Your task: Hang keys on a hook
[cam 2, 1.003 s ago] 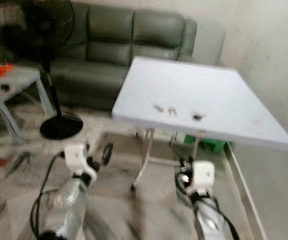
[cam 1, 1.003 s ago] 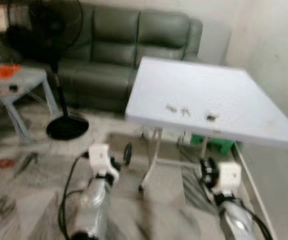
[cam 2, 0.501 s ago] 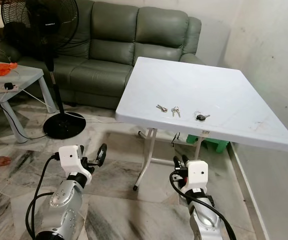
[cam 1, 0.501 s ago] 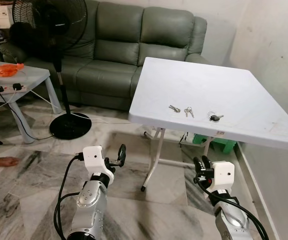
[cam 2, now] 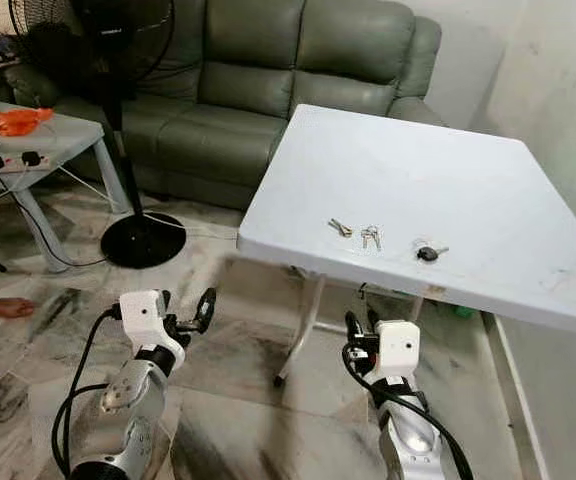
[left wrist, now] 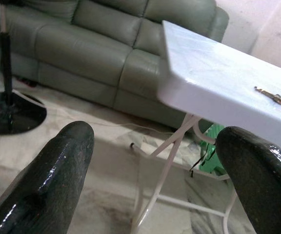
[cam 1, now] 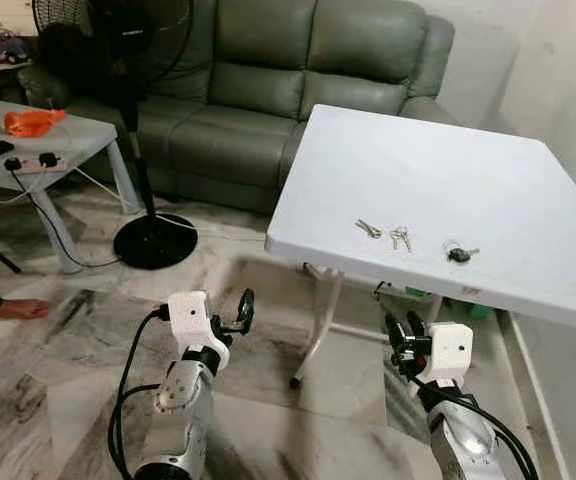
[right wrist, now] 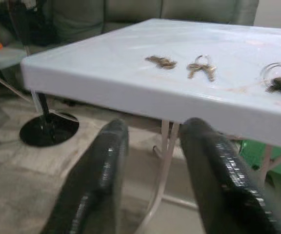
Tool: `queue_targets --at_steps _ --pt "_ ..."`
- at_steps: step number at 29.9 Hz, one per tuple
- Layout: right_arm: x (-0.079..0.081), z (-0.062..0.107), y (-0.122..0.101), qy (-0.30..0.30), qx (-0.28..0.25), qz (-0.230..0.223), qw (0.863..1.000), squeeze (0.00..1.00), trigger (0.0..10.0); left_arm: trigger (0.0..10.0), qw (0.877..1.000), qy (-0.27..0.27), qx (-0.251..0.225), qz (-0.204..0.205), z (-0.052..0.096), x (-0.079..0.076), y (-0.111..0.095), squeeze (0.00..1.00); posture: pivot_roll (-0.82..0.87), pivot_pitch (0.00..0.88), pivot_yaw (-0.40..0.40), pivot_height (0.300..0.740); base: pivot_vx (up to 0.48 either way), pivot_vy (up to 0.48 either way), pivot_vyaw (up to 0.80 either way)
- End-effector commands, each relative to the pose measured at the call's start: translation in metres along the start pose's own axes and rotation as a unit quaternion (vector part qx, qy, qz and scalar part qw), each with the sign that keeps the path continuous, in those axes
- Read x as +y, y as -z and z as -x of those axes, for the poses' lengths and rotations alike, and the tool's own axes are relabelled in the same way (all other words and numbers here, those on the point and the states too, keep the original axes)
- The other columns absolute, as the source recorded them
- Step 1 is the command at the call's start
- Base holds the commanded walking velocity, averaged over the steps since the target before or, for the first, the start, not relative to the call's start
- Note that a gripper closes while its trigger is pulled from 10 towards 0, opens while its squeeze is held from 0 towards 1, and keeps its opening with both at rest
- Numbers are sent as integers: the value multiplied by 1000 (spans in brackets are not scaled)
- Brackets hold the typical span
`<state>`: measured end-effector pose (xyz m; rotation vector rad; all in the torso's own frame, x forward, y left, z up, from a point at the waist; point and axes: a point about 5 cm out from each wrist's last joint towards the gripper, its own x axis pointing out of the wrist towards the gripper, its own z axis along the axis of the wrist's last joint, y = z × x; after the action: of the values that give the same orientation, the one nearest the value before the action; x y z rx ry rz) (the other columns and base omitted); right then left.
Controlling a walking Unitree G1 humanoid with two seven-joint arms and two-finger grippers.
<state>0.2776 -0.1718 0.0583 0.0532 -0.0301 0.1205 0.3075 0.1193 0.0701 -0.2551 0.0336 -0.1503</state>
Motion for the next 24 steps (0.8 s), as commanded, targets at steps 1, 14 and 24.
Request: queue_targets --at_steps 1,14,24 --pt "-8 1 -1 17 0 4 1000 1000 10000 10000 1000 10 6 1 -1 -7 2 0 32 0 -84 740 330 0 0" --pt "-8 2 1 27 10 8 1000 0 10000 10000 1000 12 7 -1 0 -7 2 0 32 0 -83 740 324 0 0" --pt "-7 2 2 27 11 8 1000 0 10000 10000 1000 10 8 -1 1 -6 2 0 34 0 -82 740 319 0 0"
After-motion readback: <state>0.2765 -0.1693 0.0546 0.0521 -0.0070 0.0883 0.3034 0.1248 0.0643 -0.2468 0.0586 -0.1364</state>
